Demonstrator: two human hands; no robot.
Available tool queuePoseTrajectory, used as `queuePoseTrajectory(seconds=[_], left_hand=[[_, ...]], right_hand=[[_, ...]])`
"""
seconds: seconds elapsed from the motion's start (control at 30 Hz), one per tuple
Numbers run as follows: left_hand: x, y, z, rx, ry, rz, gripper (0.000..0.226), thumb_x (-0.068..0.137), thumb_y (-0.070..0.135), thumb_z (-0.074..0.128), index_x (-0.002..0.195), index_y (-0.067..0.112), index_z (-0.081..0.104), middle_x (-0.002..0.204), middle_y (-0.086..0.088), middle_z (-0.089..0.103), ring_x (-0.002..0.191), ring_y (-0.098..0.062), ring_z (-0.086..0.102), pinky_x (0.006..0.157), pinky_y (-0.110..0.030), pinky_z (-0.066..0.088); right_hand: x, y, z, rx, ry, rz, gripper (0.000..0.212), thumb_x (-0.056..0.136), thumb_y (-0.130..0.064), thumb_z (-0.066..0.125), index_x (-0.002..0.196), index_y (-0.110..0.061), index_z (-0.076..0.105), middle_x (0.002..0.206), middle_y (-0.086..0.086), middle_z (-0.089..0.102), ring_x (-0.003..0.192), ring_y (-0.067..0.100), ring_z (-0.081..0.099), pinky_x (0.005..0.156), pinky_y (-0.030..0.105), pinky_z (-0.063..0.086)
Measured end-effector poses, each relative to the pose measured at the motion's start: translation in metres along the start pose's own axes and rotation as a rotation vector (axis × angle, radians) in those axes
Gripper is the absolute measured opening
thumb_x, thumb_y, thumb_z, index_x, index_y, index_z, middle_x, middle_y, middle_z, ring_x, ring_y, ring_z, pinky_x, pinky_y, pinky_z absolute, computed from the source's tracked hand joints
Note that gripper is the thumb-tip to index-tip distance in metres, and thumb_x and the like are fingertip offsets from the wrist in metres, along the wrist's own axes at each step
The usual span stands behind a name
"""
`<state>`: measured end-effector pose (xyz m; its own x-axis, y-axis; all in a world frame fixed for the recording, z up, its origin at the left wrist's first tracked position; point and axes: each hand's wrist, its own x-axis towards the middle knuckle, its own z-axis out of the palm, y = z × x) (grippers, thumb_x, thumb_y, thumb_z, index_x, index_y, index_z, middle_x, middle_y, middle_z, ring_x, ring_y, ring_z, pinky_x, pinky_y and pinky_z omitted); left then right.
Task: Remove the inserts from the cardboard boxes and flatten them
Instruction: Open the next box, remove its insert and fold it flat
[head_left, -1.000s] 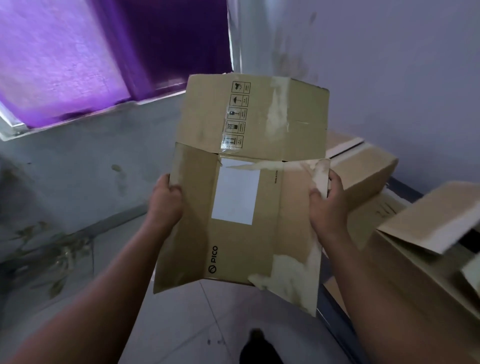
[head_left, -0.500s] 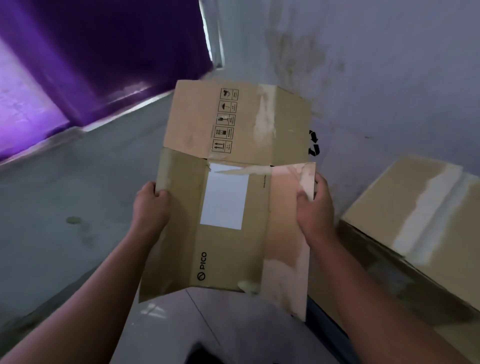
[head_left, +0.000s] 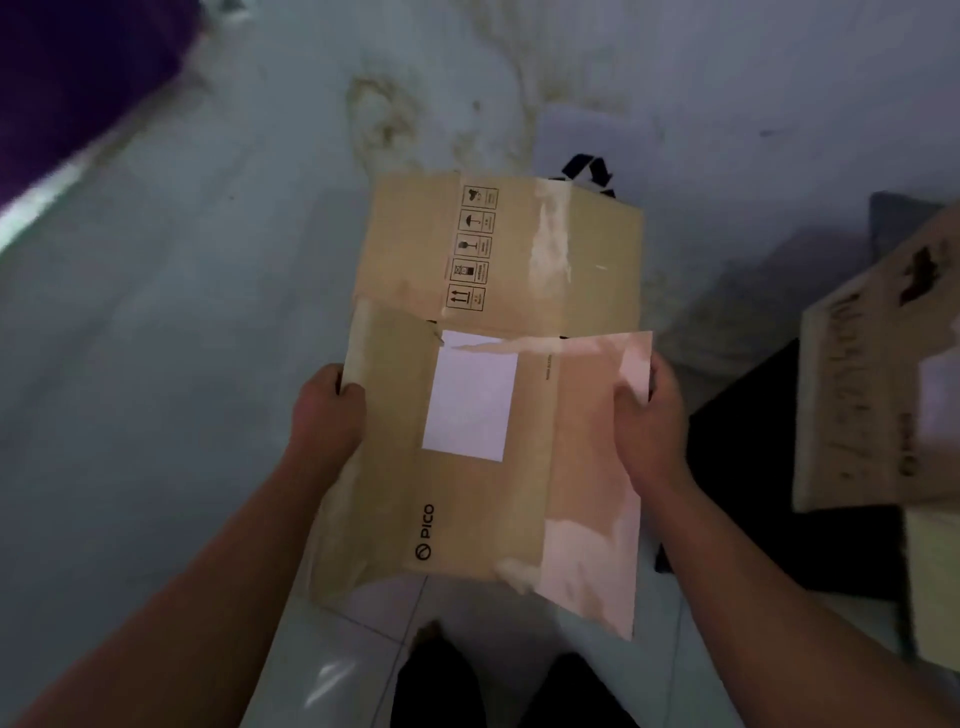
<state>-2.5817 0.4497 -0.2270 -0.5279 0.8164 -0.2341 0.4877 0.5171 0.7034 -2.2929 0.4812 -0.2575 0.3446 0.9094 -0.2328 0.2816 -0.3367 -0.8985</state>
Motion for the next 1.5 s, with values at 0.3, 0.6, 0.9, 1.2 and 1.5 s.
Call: queuePoseTrajectory(seconds=[0.3, 0.6, 0.9, 1.2, 1.5], left_hand=[[0.14, -0.121, 0.184, 0.106, -0.161, 0.093, 0.029, 0.096, 0.011, 0.038, 0.117, 0.008, 0.057, 0.108, -0.015, 0.063, 0.097, -0.034, 0.059, 0.089, -0.048, 0.05], [0.242, -0.228, 0.357, 0.016, -0.093, 0.17, 0.032, 0.095, 0.014, 0.048, 0.127, 0.012, 0.048, 0.117, -0.015, 0.063, 0.094, -0.027, 0.059, 0.081, -0.036, 0.048], [0.266, -0.32, 0.447, 0.715, -0.372, 0.426, 0.079, 0.082, 0.062, 0.055, 0.148, 0.042, 0.015, 0.159, -0.009, -0.013, 0.143, -0.045, 0.001, 0.112, -0.058, 0.016], [0.219, -0.392, 0.482, 0.935, -0.743, 0.844, 0.12, 0.052, 0.098, 0.031, 0.135, 0.045, -0.036, 0.146, -0.001, -0.046, 0.131, -0.046, -0.038, 0.105, -0.07, -0.012], [0.205, -0.4, 0.482, 1.07, -0.648, 0.946, 0.129, 0.046, 0.09, 0.045, 0.153, 0.027, 0.008, 0.159, -0.014, 0.005, 0.137, -0.052, -0.002, 0.098, -0.07, 0.01]], right_hand=[[0.1, 0.187, 0.095, -0.04, 0.14, 0.049, 0.042, 0.09, -0.009, 0.049, 0.13, -0.023, 0.053, 0.118, -0.002, 0.064, 0.104, 0.017, 0.06, 0.09, 0.038, 0.051], [0.225, 0.382, 0.182, -0.066, 0.241, 0.055, 0.04, 0.091, -0.016, 0.053, 0.129, -0.027, 0.053, 0.117, 0.0, 0.064, 0.103, 0.022, 0.061, 0.092, 0.044, 0.051], [0.291, 0.469, 0.209, -0.325, 0.223, 0.129, 0.043, 0.094, -0.02, 0.053, 0.136, -0.012, 0.048, 0.134, 0.014, 0.055, 0.121, 0.033, 0.052, 0.098, 0.034, 0.041], [0.27, 0.499, 0.246, -0.72, 0.184, 0.195, 0.056, 0.095, -0.036, 0.04, 0.147, -0.038, 0.019, 0.154, 0.003, 0.016, 0.135, 0.034, 0.027, 0.106, 0.048, 0.026], [0.212, 0.52, 0.272, -1.038, -0.395, -0.106, 0.074, 0.084, -0.078, 0.023, 0.145, -0.051, -0.01, 0.156, -0.007, -0.027, 0.142, 0.026, -0.028, 0.11, 0.058, -0.016]])
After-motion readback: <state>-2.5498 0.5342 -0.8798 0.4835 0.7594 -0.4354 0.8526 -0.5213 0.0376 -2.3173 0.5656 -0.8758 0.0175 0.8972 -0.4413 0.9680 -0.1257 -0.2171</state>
